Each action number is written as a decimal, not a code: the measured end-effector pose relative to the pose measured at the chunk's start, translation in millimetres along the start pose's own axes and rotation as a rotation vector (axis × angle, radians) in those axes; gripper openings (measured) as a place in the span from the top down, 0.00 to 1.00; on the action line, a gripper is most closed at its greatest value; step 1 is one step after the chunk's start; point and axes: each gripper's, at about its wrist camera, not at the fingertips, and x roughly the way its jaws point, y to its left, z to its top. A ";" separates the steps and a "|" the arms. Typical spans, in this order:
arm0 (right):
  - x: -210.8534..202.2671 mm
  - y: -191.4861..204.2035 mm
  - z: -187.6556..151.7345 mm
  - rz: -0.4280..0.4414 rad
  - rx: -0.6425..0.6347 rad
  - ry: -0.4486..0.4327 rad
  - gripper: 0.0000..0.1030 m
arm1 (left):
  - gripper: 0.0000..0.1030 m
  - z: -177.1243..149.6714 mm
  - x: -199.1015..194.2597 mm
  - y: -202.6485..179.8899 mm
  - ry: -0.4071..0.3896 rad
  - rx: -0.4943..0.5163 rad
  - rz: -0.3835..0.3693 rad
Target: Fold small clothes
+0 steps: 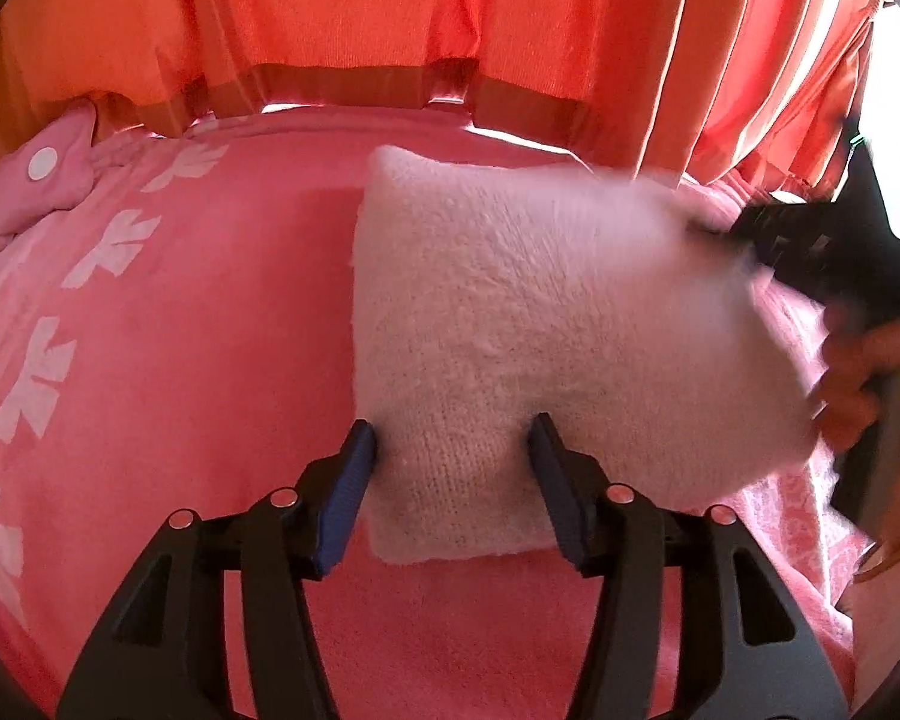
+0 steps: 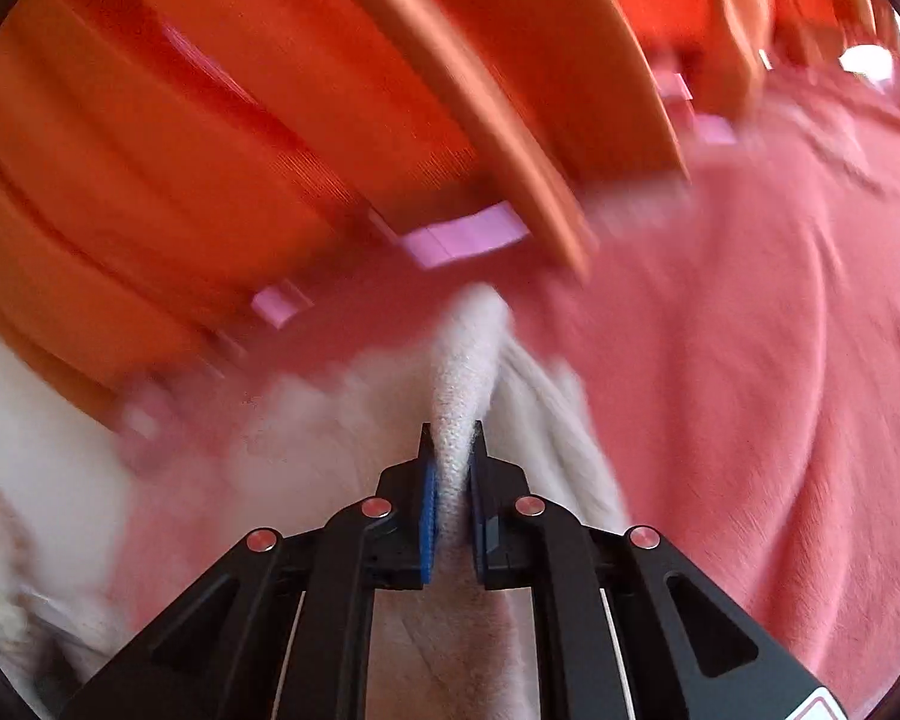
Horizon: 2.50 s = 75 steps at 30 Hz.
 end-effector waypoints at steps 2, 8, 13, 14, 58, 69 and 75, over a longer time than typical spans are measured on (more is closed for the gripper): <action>-5.0 -0.1 -6.8 -0.007 -0.042 -0.025 0.91 | 0.48 -0.1 0.0 -0.9 0.005 0.001 0.004; -95.4 11.8 -39.3 -0.027 -0.063 -0.194 0.68 | 0.48 0.6 0.9 2.4 0.016 -0.013 0.004; -81.9 -4.7 -84.2 -0.051 -0.003 -0.054 0.43 | 0.48 0.3 1.4 0.1 0.014 -0.003 0.015; -75.6 -5.5 -88.8 -0.049 0.008 -0.019 0.43 | 0.48 0.1 1.4 0.0 0.013 -0.004 0.016; -23.8 24.4 -42.1 -0.075 -0.100 -0.075 0.88 | 0.34 -6.3 -3.8 -2.6 0.048 -0.046 -0.026; -88.2 -11.0 -94.4 -0.017 0.106 -0.126 0.37 | 0.33 -13.6 -15.2 4.6 0.062 -0.050 -0.037; -67.2 -25.4 -119.4 0.082 0.200 0.035 0.37 | 0.26 -44.4 -22.0 3.0 0.100 0.047 -0.019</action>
